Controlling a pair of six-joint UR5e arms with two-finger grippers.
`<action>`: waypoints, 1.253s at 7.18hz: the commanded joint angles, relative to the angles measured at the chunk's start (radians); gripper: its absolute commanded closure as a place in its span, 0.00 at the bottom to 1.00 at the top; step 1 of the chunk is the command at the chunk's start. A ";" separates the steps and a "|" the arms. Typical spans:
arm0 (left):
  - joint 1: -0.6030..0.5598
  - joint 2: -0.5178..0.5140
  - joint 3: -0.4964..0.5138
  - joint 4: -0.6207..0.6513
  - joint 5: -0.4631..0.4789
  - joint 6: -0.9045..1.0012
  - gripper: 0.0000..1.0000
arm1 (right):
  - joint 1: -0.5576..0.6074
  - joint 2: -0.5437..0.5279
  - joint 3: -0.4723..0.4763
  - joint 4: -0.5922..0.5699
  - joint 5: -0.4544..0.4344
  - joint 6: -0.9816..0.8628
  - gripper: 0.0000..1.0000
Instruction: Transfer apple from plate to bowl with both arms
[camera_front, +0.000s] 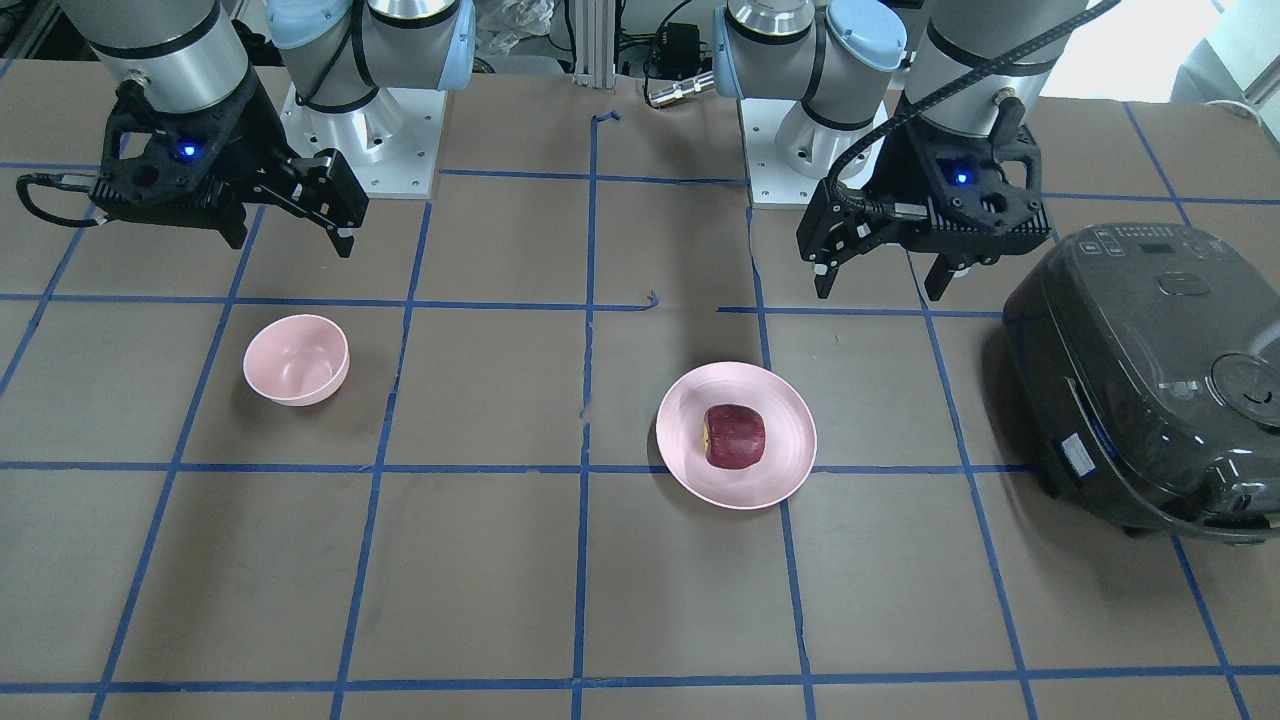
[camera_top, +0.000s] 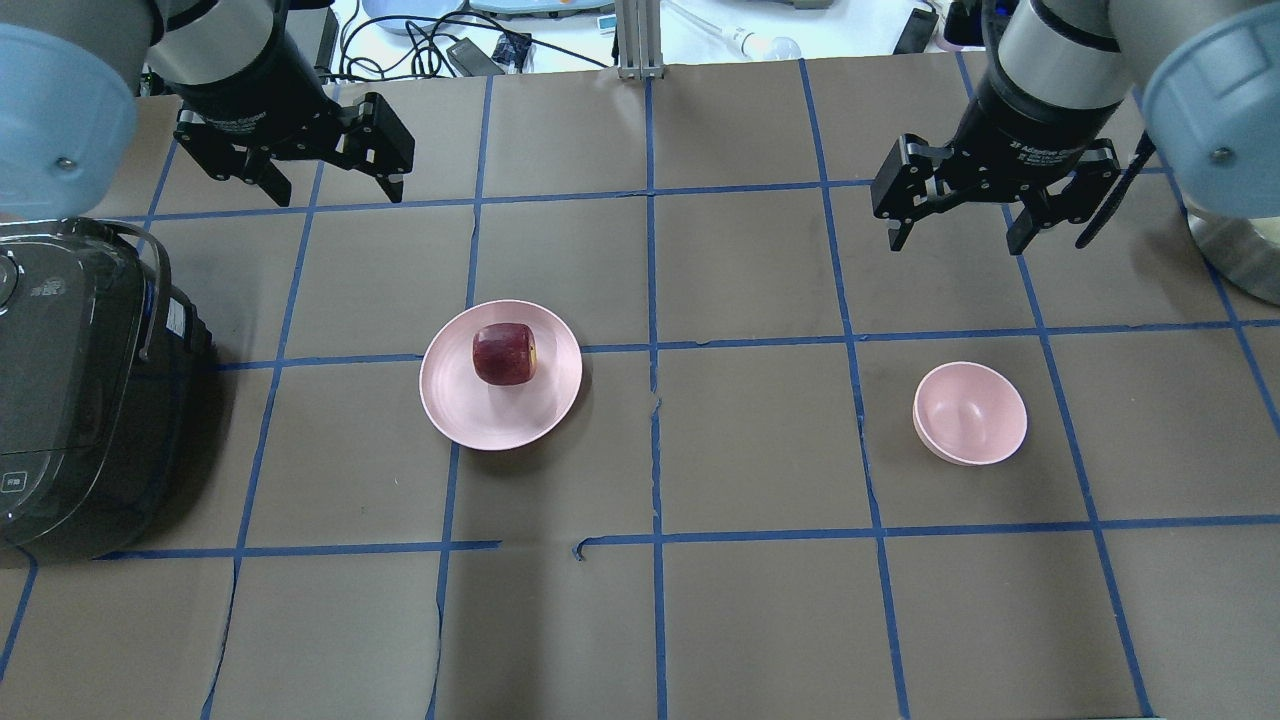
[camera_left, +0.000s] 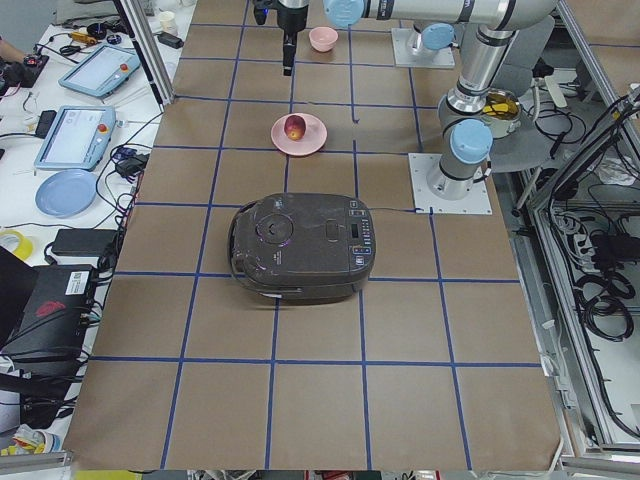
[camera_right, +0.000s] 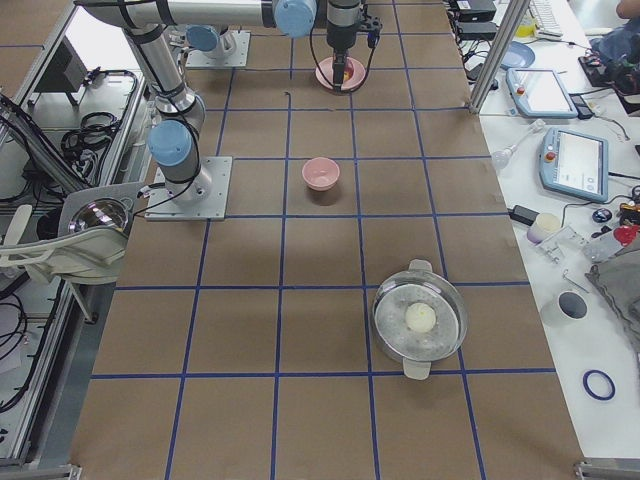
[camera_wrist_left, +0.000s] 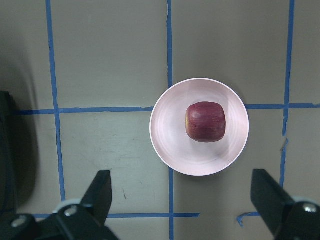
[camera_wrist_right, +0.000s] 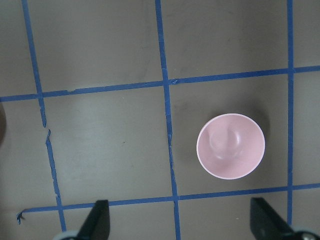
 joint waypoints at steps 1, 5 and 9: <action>0.000 0.000 0.000 0.000 -0.002 -0.002 0.00 | 0.001 -0.002 0.001 0.002 0.000 0.000 0.00; 0.000 0.000 -0.006 0.000 -0.001 -0.003 0.00 | 0.001 -0.002 0.009 0.000 0.002 0.000 0.00; 0.000 0.011 -0.017 0.000 0.005 -0.002 0.00 | 0.001 -0.001 0.009 0.000 -0.002 0.000 0.00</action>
